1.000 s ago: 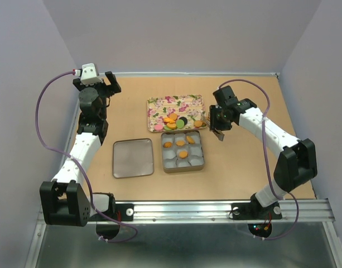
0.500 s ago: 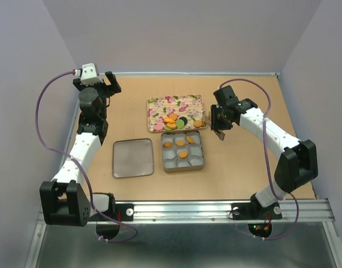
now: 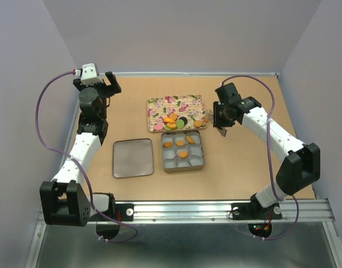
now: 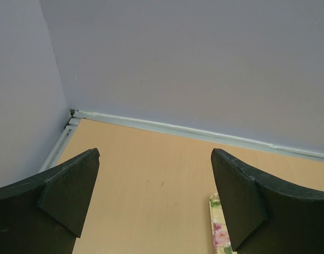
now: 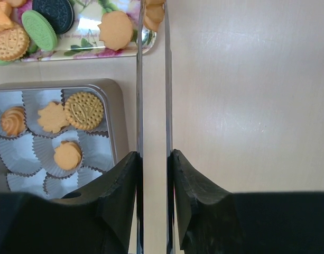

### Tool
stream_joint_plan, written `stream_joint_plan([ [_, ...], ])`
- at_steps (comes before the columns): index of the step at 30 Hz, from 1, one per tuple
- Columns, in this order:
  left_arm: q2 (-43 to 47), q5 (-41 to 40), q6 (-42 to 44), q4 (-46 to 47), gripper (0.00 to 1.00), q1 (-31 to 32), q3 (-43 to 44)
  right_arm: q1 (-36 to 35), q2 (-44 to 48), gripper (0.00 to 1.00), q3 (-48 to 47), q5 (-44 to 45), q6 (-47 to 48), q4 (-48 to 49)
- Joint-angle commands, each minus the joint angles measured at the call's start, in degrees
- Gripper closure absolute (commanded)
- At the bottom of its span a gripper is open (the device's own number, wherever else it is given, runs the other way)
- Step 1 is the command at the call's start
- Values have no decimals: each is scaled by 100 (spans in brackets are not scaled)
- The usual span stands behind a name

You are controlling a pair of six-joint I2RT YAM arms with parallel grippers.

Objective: Pack the cookies

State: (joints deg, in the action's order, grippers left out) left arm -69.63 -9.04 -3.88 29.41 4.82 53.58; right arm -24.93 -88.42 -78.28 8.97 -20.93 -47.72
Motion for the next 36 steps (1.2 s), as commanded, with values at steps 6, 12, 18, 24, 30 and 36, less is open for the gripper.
stream_joint_plan([
  [6,63,51,19,214,1,28,144,-12,457,78,-969,-862,247,-96],
  [12,54,69,19,206,1,28,153,-12,800,78,-1347,-1872,563,-299],
  [18,19,95,-8,197,1,37,153,-12,1308,77,-910,-2338,643,-519],
  [24,-25,104,1,188,1,28,161,-12,1942,77,-267,-2927,441,-606],
  [30,-60,122,-16,188,1,45,161,-21,2670,77,504,-2928,256,-1019],
  [36,-95,113,-8,170,1,63,161,-21,3208,78,1148,-3024,19,-1169],
])
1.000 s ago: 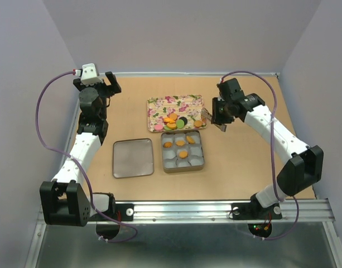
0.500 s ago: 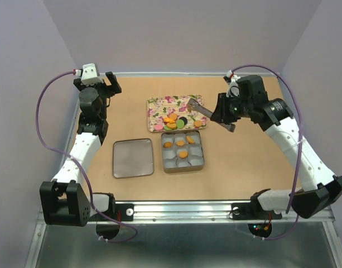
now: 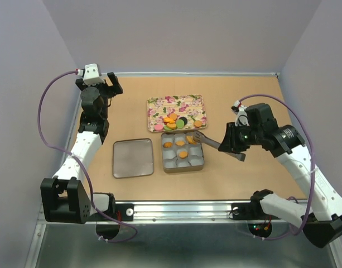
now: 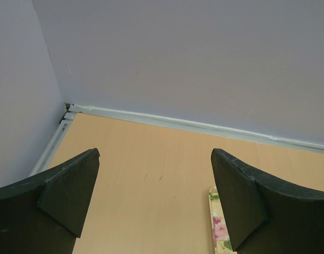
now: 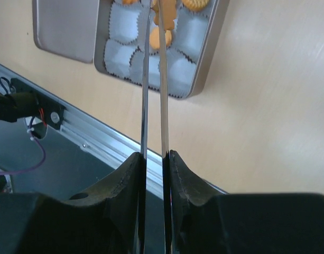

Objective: Pack the cookies

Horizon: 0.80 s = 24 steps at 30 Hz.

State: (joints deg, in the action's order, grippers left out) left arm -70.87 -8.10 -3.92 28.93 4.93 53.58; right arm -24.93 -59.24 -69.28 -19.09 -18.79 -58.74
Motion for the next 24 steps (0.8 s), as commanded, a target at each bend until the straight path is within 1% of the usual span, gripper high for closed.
stream_joint_plan([
  [1,21,10,-3,219,1,52,161,-21,317,78,396,-244,-213,-67],
  [11,-6,-51,49,201,1,105,153,-21,414,78,1012,-297,-292,363],
  [24,-23,-52,58,192,1,131,170,-21,229,78,1188,54,-178,820],
])
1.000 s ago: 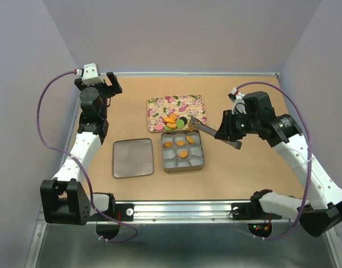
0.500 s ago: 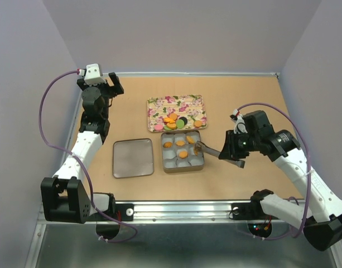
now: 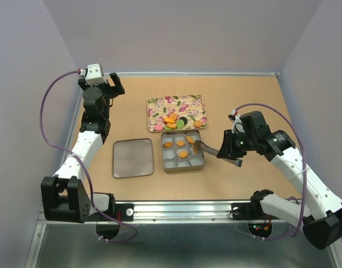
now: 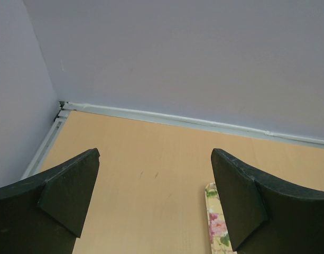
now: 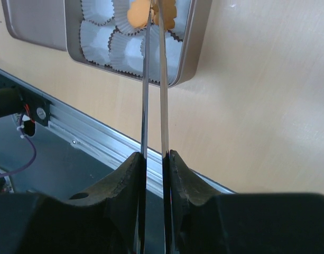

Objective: Pack the cookies

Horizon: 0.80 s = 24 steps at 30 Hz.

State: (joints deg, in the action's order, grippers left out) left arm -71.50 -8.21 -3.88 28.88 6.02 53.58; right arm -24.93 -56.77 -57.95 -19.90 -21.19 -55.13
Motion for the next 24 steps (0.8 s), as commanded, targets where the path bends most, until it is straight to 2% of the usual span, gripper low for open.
stream_joint_plan([
  [1,31,-41,54,197,1,22,170,-21,-44,78,56,144,97,477],
  [4,23,-41,63,197,1,31,170,-21,-62,78,82,214,124,512],
  [14,58,-58,72,196,1,39,170,-21,-9,52,162,303,124,539],
  [19,66,-58,89,188,1,39,179,-21,-35,49,57,285,124,539],
  [24,93,-76,80,179,1,57,170,-21,-246,49,-497,320,150,600],
])
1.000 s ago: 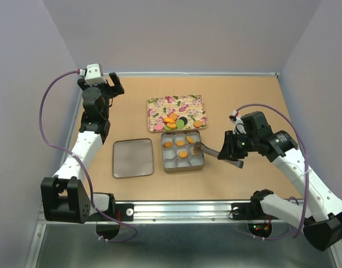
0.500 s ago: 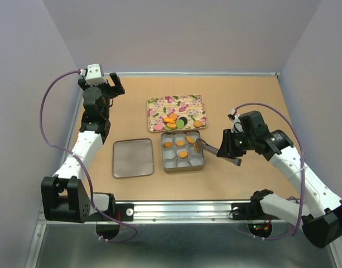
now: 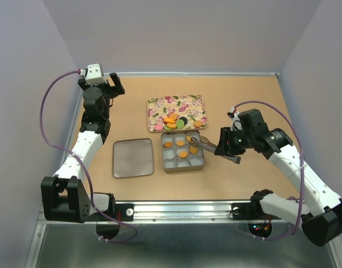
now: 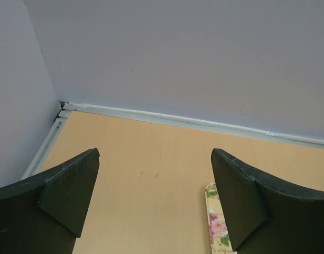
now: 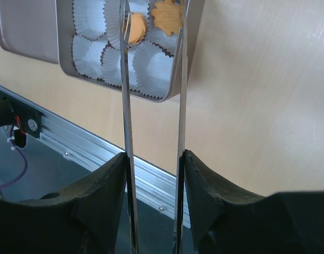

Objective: Pack the cookies

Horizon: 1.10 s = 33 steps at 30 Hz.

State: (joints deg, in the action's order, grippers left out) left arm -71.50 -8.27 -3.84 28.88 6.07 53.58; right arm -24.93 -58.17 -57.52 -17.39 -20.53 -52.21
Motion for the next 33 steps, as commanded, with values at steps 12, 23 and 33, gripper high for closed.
stream_joint_plan([
  [12,58,-271,-126,153,1,88,258,-12,-1335,50,-1789,253,111,878],
  [23,-267,-993,-30,92,1,88,1031,-21,-2584,50,-2474,754,243,1230],
  [33,-136,-834,199,56,1,88,698,-38,-3516,50,-2976,825,296,1327],
])
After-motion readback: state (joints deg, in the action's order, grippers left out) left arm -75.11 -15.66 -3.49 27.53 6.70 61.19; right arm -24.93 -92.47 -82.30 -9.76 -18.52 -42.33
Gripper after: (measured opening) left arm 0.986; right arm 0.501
